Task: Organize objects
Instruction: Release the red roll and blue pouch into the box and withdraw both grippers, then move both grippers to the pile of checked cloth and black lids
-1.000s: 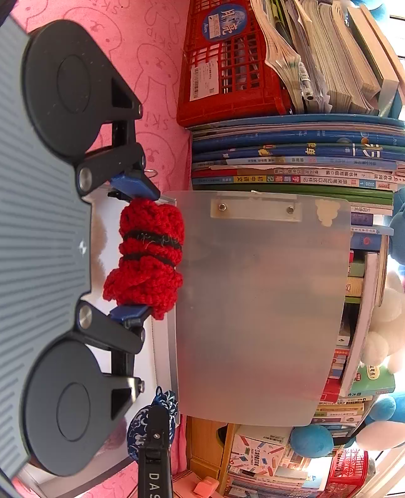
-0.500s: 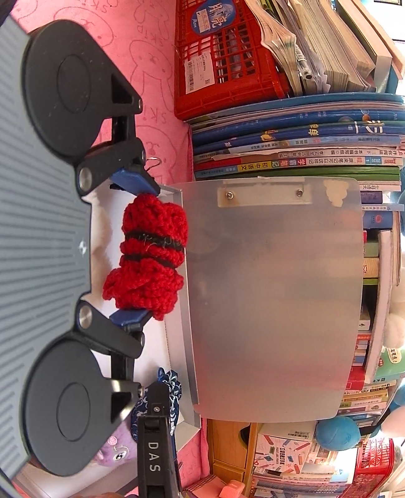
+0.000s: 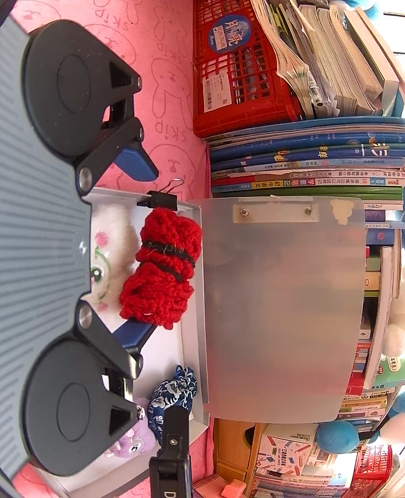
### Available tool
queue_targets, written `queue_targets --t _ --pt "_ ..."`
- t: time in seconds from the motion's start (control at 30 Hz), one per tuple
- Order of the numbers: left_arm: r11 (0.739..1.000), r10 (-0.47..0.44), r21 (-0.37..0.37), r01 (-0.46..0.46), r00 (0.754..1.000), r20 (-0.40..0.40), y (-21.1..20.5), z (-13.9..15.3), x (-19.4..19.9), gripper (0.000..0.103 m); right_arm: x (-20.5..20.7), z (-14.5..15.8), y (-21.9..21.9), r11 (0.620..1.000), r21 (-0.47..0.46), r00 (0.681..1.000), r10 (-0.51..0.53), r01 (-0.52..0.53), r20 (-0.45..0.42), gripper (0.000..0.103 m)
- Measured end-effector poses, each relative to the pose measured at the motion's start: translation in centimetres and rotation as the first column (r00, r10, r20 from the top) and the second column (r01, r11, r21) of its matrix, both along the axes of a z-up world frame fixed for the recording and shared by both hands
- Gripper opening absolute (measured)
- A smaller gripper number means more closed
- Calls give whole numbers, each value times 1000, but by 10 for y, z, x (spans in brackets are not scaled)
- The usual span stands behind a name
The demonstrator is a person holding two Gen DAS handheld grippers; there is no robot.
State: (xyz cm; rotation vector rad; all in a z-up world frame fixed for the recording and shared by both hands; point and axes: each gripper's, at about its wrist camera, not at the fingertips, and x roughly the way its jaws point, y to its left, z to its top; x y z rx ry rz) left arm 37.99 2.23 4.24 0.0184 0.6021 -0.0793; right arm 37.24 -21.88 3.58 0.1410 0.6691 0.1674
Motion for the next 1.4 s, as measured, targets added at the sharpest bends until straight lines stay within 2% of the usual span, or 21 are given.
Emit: queue_targets --t 0.27,0.47,0.67,0.8,1.0,1.2,1.4 --pt "1000 -23 -1 23 1000 12 3 10 -35 95 -37 22 -1 999 -22 999 29 -28 42 103" --pt "998 -56 -36 58 997 48 6 28 -78 95 -76 40 -1 998 -33 995 64 -61 72 103" --pt "994 -88 -51 94 991 104 8 51 -137 95 -127 58 2 993 -87 988 93 -83 120 103" --pt "991 -87 -82 102 983 163 9 58 -189 95 -170 63 3 990 -134 983 76 -54 165 103" --pt "984 -102 -123 126 978 181 8 48 -253 95 -235 54 2 985 -162 975 85 -52 206 103" --pt "990 -112 -69 127 976 187 3 28 -300 95 -288 40 3 978 -205 970 82 -34 230 103" --pt "991 -109 -58 121 979 175 7 10 -339 95 -333 20 5 972 -236 968 72 -13 240 103"
